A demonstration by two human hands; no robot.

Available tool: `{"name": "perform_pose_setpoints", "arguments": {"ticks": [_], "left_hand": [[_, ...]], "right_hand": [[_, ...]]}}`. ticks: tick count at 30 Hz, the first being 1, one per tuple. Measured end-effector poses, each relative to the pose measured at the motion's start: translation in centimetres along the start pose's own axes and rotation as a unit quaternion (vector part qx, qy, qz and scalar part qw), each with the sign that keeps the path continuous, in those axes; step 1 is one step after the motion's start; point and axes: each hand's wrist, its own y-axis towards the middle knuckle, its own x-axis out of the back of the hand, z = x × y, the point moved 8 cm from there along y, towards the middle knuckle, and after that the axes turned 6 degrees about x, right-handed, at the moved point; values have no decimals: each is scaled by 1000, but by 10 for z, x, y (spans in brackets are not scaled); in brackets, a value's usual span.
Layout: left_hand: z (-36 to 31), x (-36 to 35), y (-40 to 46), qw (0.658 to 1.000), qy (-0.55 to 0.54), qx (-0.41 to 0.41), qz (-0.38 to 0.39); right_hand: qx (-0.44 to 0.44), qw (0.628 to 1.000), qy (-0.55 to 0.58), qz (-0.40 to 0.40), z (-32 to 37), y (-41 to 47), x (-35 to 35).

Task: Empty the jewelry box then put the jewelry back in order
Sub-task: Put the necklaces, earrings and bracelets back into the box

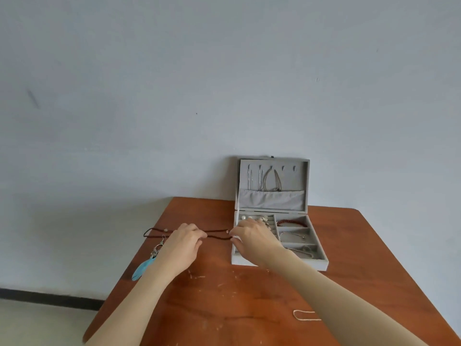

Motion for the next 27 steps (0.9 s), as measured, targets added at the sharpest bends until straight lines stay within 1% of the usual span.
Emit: {"name": "perform_pose_setpoints", "arguments": {"ticks": [5, 8, 11, 14, 16, 17, 18, 19, 20, 22, 23, 25, 26, 27], "left_hand": [[23, -14, 23, 999, 53, 6, -10], [28, -21, 36, 998, 57, 1, -21], [32, -28, 44, 998, 63, -12, -27], [35, -34, 47, 997, 79, -14, -14], [35, -32, 48, 997, 77, -9, -22], [36, -27, 48, 998, 58, -2, -36], [37, -18, 49, 998, 37, 6, -54], [38, -9, 52, 997, 17, 11, -72], [37, 3, 55, 996, -2, 14, -89], [35, 32, 61, 989, -63, 17, -130], [34, 48, 64, 982, -110, 22, -151], [34, 80, 67, 961, -207, 50, -178], [33, 95, 68, 950, -241, 60, -189], [30, 108, 67, 945, -257, 61, -195]], "right_hand": [[-23, 997, -70, 29, 8, 40, -25], [-37, 992, -107, 53, 7, 54, -39], [-43, 992, -109, 56, 6, 62, -46], [-26, 991, -118, 61, 9, 67, -50], [-27, 992, -101, 68, 9, 70, -50], [-38, 995, -73, 59, 7, 72, -46], [-61, 997, -15, 38, 3, 75, -40], [-98, 992, 77, 7, -4, 76, -31], [-139, 972, 189, -23, -11, 77, -22], [-191, 893, 399, -81, -21, 81, -3], [-197, 851, 474, -110, -25, 83, 10], [-184, 770, 590, -157, -30, 87, 37], [-172, 743, 624, -170, -32, 87, 51], [-160, 732, 638, -177, -34, 86, 65]]}}
